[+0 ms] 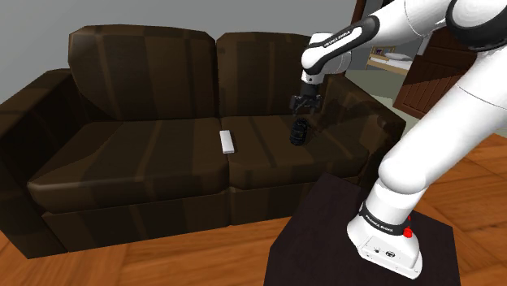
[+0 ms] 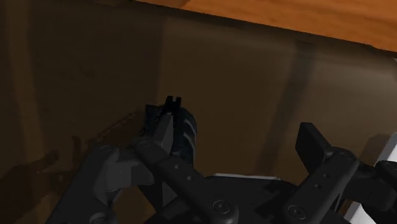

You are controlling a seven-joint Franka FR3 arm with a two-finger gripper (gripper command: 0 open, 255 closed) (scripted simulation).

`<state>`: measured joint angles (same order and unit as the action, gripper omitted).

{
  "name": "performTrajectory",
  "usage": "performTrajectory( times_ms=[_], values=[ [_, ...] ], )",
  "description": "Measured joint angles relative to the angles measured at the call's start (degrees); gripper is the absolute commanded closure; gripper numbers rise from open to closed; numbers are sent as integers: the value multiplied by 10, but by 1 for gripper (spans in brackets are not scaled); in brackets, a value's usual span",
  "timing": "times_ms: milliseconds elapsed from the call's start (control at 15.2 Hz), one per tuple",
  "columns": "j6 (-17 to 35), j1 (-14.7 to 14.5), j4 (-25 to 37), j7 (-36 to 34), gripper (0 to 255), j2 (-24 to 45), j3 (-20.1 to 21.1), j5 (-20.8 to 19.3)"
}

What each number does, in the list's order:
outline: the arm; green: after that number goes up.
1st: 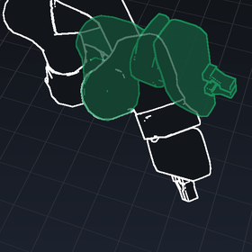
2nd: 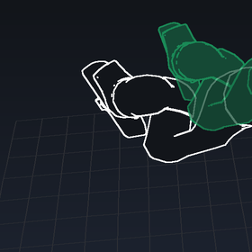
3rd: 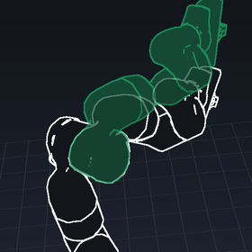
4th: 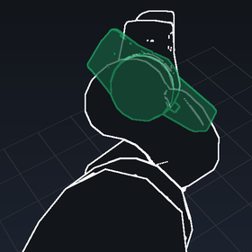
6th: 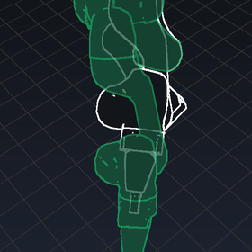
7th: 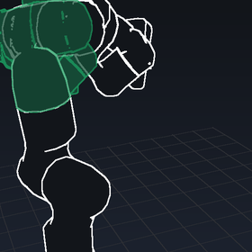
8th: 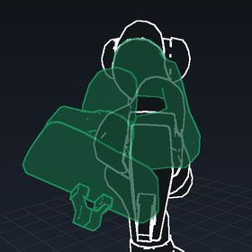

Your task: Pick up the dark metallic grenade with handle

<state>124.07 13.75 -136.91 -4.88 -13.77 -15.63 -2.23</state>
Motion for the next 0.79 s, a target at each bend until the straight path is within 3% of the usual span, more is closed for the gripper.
performTrajectory(
  times_ms=[396, 792],
  values=[
    [68, 27, 28, -12, 0, 98, -32, 9],
    [115, 31, 24, -4, 0, 144, -38, 24]
  ],
)
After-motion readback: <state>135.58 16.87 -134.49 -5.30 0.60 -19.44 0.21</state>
